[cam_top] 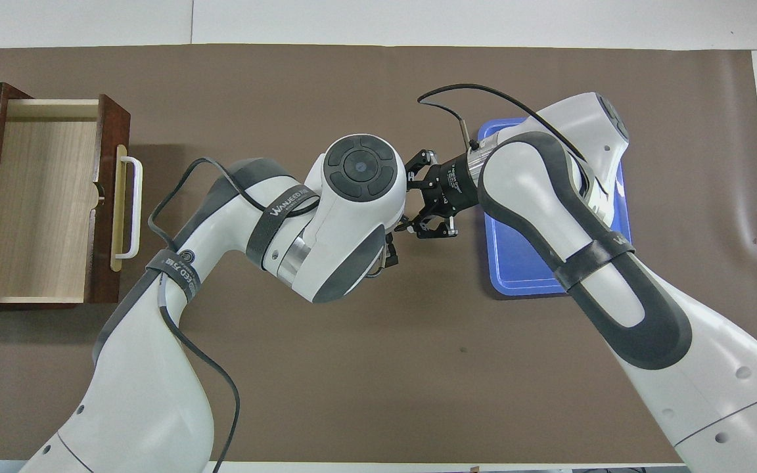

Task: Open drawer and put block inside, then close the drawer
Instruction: 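Grasp the yellow block with the left gripper from the right gripper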

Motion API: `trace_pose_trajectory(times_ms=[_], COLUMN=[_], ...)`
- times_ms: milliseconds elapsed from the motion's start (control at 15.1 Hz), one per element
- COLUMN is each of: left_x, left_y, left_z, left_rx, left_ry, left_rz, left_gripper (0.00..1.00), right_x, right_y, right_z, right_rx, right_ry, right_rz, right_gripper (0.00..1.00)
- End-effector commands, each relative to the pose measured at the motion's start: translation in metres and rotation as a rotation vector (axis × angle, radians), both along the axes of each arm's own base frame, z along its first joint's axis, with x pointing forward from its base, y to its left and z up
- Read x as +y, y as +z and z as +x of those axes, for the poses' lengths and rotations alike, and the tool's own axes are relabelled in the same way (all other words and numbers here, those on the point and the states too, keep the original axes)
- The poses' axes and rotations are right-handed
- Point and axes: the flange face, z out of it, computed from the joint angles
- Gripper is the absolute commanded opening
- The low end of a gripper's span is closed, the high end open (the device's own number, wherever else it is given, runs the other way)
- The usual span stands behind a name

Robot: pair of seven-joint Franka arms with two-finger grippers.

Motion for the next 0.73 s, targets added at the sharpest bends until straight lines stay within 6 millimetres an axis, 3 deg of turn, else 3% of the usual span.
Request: trace_pose_trajectory(times_ms=[0, 132, 199, 265, 331, 397, 463, 662], left_x=[-0.008, -0.008, -0.008, -0.008, -0.007, -0.007, -0.008, -0.01], left_y=[0.006, 0.007, 0.007, 0.007, 0.005, 0.004, 0.003, -0.003], left_z=[0.008, 0.008, 0.008, 0.008, 0.008, 0.007, 0.006, 0.002], left_rx=[-0.029, -0.03, -0.028, -0.028, -0.027, -0.028, -0.037, -0.036], left_ry=[0.001, 0.0, 0.001, 0.0, 0.001, -0.007, -0.026, -0.117], left_rz=[0.001, 0.003, 0.006, 0.006, 0.007, 0.012, 0.024, 0.029], left_gripper=[1.0, 1.0, 0.95, 0.78, 0.52, 0.06, 0.0, 0.0], right_x=[-0.002, -0.003, -0.003, -0.003, -0.003, -0.003, -0.003, -0.004], right_y=[0.0, 0.0, 0.0, -0.001, 0.0, -0.002, -0.002, -0.002], right_z=[0.001, 0.001, 0.001, 0.001, 0.0, 0.0, 0.0, 0.0], right_rx=[0.008, 0.01, 0.01, 0.009, 0.009, 0.012, 0.013, 0.012], right_ry=[-0.029, -0.032, -0.032, -0.031, -0.031, -0.031, -0.031, -0.032], right_rz=[0.007, 0.008, 0.008, 0.007, 0.006, 0.005, 0.007, 0.005], right_gripper=[0.0, 0.0, 0.0, 0.0, 0.0, 0.0, 0.0, 0.0])
